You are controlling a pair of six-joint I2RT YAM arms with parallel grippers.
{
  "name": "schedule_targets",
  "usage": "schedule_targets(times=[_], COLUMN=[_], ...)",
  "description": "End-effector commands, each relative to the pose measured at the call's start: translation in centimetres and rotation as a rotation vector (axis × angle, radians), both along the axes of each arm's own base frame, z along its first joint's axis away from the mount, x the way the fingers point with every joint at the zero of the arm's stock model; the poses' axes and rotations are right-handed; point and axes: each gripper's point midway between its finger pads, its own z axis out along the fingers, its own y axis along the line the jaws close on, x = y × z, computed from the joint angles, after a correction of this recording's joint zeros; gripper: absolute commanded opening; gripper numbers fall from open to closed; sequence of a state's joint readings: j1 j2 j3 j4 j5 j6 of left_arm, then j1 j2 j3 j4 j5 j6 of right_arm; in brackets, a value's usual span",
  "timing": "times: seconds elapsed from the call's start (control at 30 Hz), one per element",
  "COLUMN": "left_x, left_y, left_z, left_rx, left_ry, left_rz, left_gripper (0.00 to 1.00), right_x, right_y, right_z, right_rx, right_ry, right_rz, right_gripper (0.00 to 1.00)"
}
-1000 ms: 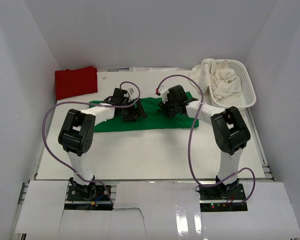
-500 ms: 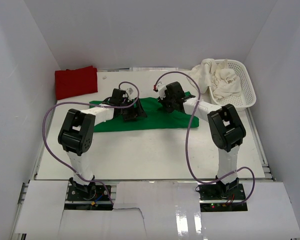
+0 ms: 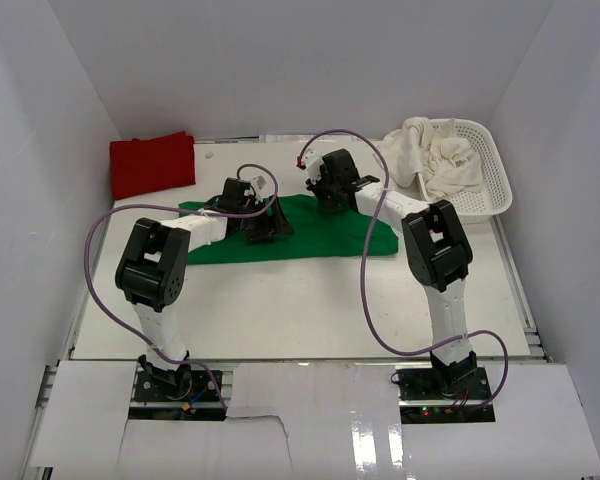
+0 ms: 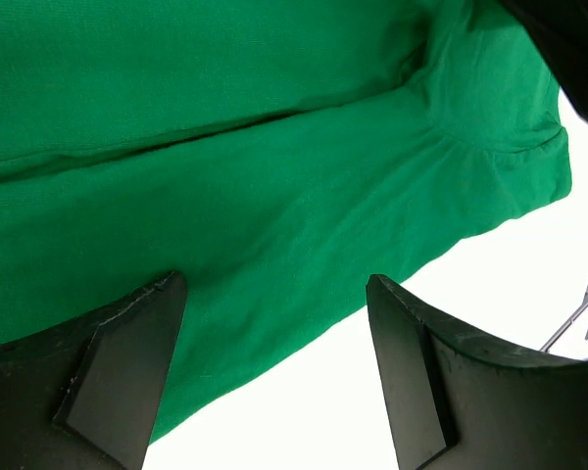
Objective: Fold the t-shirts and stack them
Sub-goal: Fold the other side of the tshirt into a rectangle
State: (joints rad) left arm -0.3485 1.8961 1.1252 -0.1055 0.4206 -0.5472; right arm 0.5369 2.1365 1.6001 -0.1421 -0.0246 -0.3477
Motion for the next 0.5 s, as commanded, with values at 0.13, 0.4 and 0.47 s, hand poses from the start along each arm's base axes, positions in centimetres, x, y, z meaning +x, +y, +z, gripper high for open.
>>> schedule_targets(times=[0.13, 0.4, 0.47], left_x=[-2.5, -2.7, -2.8], left_y=[0.8, 0.6, 0.7], left_z=[-2.1, -2.0, -2.1], left_rx=[0.037, 0.029, 0.028], left_ry=[0.086, 0.092, 0.094], left_rz=[-0.014, -0.024, -0.025], left_gripper=[0.85, 0.85, 0.85], right_x=[3.1, 4.8, 5.4], right_y=[0.4, 1.4, 1.6], right_z=[1.6, 3.1, 4.6], right_rx=[-0.014, 0.045, 0.086], right_ry=[-0.095, -0.172, -0.227], right_rz=[-0.025, -0.049, -0.074], right_gripper=[0.20, 0.34, 0.37])
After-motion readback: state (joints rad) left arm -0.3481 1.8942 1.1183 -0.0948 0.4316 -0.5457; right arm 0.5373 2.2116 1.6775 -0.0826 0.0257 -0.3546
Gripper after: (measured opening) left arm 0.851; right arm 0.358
